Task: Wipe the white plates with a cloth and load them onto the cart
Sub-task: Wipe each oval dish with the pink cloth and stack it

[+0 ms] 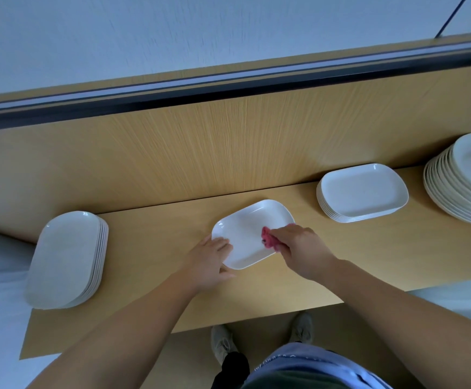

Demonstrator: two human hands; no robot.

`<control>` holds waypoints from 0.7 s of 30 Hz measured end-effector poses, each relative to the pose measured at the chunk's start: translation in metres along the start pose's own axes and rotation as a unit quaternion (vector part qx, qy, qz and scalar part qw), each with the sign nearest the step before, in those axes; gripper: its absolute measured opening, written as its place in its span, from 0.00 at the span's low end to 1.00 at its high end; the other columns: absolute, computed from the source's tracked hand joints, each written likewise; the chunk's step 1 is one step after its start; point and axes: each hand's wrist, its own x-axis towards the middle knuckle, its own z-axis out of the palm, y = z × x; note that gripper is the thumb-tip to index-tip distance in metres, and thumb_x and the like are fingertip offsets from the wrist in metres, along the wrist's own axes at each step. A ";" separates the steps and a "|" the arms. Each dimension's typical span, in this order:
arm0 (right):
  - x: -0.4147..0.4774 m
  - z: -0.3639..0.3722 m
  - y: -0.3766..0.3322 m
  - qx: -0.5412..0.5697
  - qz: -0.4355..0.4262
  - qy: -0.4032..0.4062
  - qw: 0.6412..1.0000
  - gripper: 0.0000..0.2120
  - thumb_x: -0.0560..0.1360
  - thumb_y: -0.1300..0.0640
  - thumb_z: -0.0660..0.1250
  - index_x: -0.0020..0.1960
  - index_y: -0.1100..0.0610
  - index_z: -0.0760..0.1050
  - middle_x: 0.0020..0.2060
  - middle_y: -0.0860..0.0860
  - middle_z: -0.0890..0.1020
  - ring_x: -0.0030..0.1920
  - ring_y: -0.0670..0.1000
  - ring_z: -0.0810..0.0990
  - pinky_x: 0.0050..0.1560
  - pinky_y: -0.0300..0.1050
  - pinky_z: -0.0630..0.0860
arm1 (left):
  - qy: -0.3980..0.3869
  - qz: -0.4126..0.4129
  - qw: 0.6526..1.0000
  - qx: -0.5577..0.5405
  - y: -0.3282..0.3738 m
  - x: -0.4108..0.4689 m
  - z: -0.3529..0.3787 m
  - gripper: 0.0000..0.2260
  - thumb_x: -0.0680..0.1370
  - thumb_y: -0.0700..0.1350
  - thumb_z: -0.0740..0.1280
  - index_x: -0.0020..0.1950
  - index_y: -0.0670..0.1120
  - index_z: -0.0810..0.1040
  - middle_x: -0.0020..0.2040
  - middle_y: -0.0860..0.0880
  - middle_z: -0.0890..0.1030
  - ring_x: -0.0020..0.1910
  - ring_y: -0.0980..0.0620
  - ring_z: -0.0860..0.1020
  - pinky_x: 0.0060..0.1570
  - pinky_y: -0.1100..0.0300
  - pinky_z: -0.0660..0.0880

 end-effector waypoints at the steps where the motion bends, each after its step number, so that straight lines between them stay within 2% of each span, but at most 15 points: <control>1: -0.001 -0.004 0.003 -0.003 -0.001 0.003 1.000 0.11 0.75 0.64 0.61 0.44 0.47 0.73 0.36 0.31 0.72 0.41 0.51 0.77 0.40 0.46 0.74 | 0.015 -0.002 1.000 -0.013 0.002 0.000 0.004 0.29 0.79 0.58 0.61 0.76 0.46 0.62 0.77 0.49 0.60 0.77 0.52 0.55 0.74 0.59 0.39; 3: -0.003 -0.011 0.008 -0.010 -0.006 0.005 1.000 0.14 0.74 0.65 0.60 0.41 0.45 0.69 0.35 0.32 0.70 0.39 0.51 0.75 0.38 0.44 0.69 | 0.043 -0.002 0.999 -0.027 0.008 -0.001 0.010 0.21 0.78 0.51 0.66 0.68 0.45 0.72 0.72 0.46 0.69 0.73 0.48 0.66 0.72 0.56 0.45; 5: -0.006 -0.016 0.011 -0.016 -0.014 0.009 1.000 0.14 0.73 0.66 0.60 0.40 0.46 0.69 0.33 0.31 0.68 0.38 0.50 0.72 0.38 0.43 0.64 | 0.070 -0.009 0.997 -0.004 0.014 -0.001 0.015 0.13 0.73 0.47 0.70 0.56 0.47 0.81 0.62 0.46 0.79 0.62 0.47 0.78 0.67 0.51 0.61; 7: -0.009 -0.019 0.015 -0.018 -0.023 0.015 0.999 0.12 0.72 0.66 0.61 0.40 0.49 0.71 0.33 0.30 0.67 0.38 0.50 0.72 0.38 0.42 0.63 | 0.052 -0.011 0.998 -0.016 0.018 -0.003 0.018 0.14 0.73 0.48 0.61 0.52 0.48 0.83 0.58 0.46 0.82 0.56 0.47 0.81 0.60 0.51 0.72; 9: -0.010 -0.022 0.019 -0.014 -0.042 0.028 0.999 0.11 0.72 0.67 0.61 0.42 0.51 0.74 0.34 0.30 0.67 0.38 0.51 0.73 0.37 0.42 0.66 | 0.049 -0.023 0.998 -0.019 0.023 -0.007 0.017 0.20 0.75 0.48 0.53 0.54 0.47 0.83 0.60 0.46 0.81 0.59 0.46 0.80 0.61 0.50 0.71; 12: -0.008 -0.029 0.024 -0.008 -0.067 0.054 0.996 0.12 0.72 0.66 0.61 0.48 0.52 0.77 0.38 0.32 0.70 0.40 0.51 0.75 0.37 0.45 0.73 | 0.063 -0.028 0.996 -0.064 0.023 -0.006 0.011 0.25 0.78 0.50 0.46 0.61 0.44 0.79 0.68 0.44 0.75 0.67 0.44 0.74 0.69 0.48 0.62; 14: -0.005 -0.034 0.027 -0.006 -0.079 0.070 0.994 0.12 0.74 0.66 0.61 0.51 0.52 0.77 0.41 0.34 0.74 0.42 0.50 0.76 0.40 0.49 0.76 | 0.100 -0.040 0.990 -0.087 0.024 -0.006 0.001 0.26 0.78 0.49 0.46 0.61 0.44 0.79 0.67 0.44 0.76 0.66 0.44 0.75 0.68 0.49 0.65; 16: 0.001 -0.042 0.027 -0.002 -0.093 0.086 0.992 0.12 0.75 0.66 0.61 0.52 0.51 0.77 0.45 0.37 0.79 0.43 0.48 0.76 0.42 0.47 0.75 | 0.144 -0.053 0.980 -0.123 0.028 -0.007 -0.016 0.28 0.76 0.53 0.45 0.64 0.45 0.78 0.64 0.46 0.78 0.62 0.45 0.78 0.64 0.52 0.71; 18: 0.007 -0.052 0.026 -0.004 -0.108 0.108 0.988 0.12 0.75 0.65 0.60 0.51 0.52 0.77 0.46 0.39 0.80 0.44 0.48 0.77 0.40 0.45 0.72 | 0.130 -0.105 0.972 -0.163 0.031 -0.010 -0.036 0.34 0.74 0.60 0.40 0.68 0.45 0.73 0.61 0.46 0.79 0.59 0.44 0.76 0.56 0.56 0.71; 19: 0.010 -0.056 0.025 -0.008 -0.115 0.117 0.986 0.12 0.75 0.65 0.60 0.51 0.53 0.77 0.46 0.40 0.80 0.45 0.48 0.77 0.40 0.44 0.71 | 0.124 -0.125 0.971 -0.162 0.033 -0.010 -0.044 0.34 0.75 0.61 0.40 0.65 0.44 0.73 0.56 0.45 0.79 0.54 0.42 0.76 0.49 0.56 0.69; 21: 0.016 -0.063 0.022 -0.013 -0.130 0.136 0.982 0.11 0.76 0.64 0.60 0.53 0.53 0.77 0.47 0.42 0.80 0.48 0.50 0.78 0.41 0.47 0.72 | 0.151 -0.148 0.965 -0.157 0.036 -0.009 -0.056 0.21 0.82 0.57 0.47 0.54 0.42 0.70 0.43 0.45 0.74 0.42 0.41 0.71 0.39 0.54 0.62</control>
